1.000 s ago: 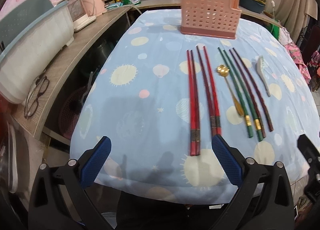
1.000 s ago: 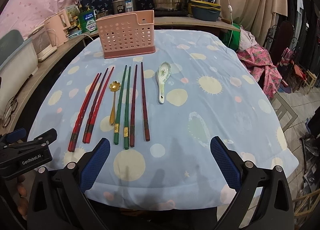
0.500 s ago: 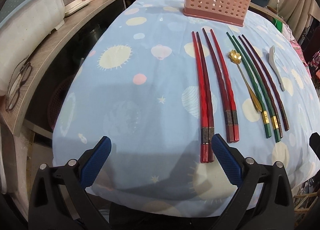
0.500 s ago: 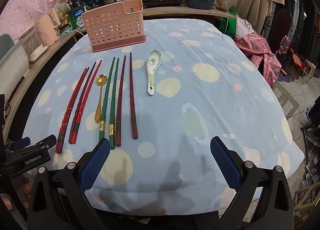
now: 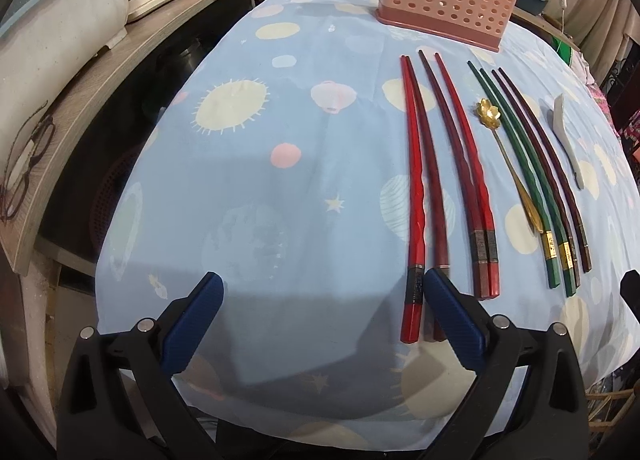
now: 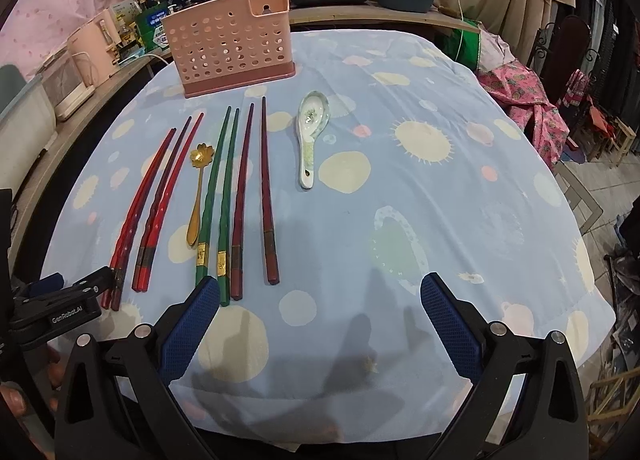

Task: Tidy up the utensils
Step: 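Grasp a red chopstick with the left tool while the right tool grasps the white ceramic spoon, then lift the red chopstick with the left tool while the right tool lifts the spoon toward the holder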

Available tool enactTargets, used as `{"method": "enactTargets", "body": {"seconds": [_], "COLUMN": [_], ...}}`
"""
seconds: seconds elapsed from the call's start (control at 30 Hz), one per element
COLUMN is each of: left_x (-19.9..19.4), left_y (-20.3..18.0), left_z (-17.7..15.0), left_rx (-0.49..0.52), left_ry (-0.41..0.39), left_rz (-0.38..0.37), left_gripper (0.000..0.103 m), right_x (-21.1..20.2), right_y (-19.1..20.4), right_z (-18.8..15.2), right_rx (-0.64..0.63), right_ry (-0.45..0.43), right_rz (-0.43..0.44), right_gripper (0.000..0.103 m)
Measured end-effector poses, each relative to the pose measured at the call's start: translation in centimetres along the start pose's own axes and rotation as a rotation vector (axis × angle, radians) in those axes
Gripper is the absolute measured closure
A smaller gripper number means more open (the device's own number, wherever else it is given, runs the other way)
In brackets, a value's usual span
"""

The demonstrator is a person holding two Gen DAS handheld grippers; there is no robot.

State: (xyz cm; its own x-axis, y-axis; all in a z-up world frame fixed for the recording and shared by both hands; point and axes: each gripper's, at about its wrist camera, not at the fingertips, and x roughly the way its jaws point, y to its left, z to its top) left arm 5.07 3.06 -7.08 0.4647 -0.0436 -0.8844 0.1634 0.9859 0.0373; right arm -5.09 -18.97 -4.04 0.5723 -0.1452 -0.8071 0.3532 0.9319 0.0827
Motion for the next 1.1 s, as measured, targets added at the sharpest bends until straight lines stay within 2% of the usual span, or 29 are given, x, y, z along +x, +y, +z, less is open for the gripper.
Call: {"method": "enactTargets", "body": {"seconds": [0.13, 0.3, 0.37, 0.47, 0.8, 0.9, 1.0, 1.07, 1.1], "left_x": [0.3, 0.2, 0.2, 0.1, 0.1, -0.1, -0.2, -0.4, -0.4], "left_y": [-0.5, -0.8, -0.9, -1.1, -1.2, -1.3, -1.1, -0.8, -0.8], "left_z": [-0.1, -0.1, 0.0, 0.1, 0.0, 0.1, 0.1, 0.2, 0.3], "left_rx": [0.018, 0.032, 0.036, 0.045, 0.06, 0.063, 0.059, 0.049, 0.046], "left_ry": [0.013, 0.006, 0.004, -0.001, -0.009, -0.012, -0.013, -0.017, -0.016], "left_rz": [-0.017, -0.033, -0.04, -0.051, -0.068, -0.076, -0.087, -0.103, -0.114], "left_gripper": [0.016, 0.022, 0.029, 0.034, 0.039, 0.048, 0.056, 0.075, 0.079], "right_x": [0.4, 1.3, 1.9, 3.3, 7.7, 8.8, 8.9, 8.8, 8.8], "right_y": [0.1, 0.0, -0.1, -0.3, 0.3, 0.4, 0.4, 0.3, 0.2], "right_z": [0.4, 1.6, 2.2, 3.4, 6.3, 6.4, 6.3, 6.3, 6.3], "right_rx": [-0.002, -0.004, 0.004, 0.008, -0.01, -0.011, -0.013, -0.012, -0.011], "right_ry": [-0.004, -0.028, -0.037, -0.032, -0.017, 0.009, 0.002, 0.004, 0.006], "right_rz": [0.002, 0.018, 0.024, 0.031, 0.049, 0.056, 0.057, 0.066, 0.071], "right_gripper": [0.007, 0.007, 0.008, 0.022, 0.066, 0.079, 0.084, 0.092, 0.093]}}
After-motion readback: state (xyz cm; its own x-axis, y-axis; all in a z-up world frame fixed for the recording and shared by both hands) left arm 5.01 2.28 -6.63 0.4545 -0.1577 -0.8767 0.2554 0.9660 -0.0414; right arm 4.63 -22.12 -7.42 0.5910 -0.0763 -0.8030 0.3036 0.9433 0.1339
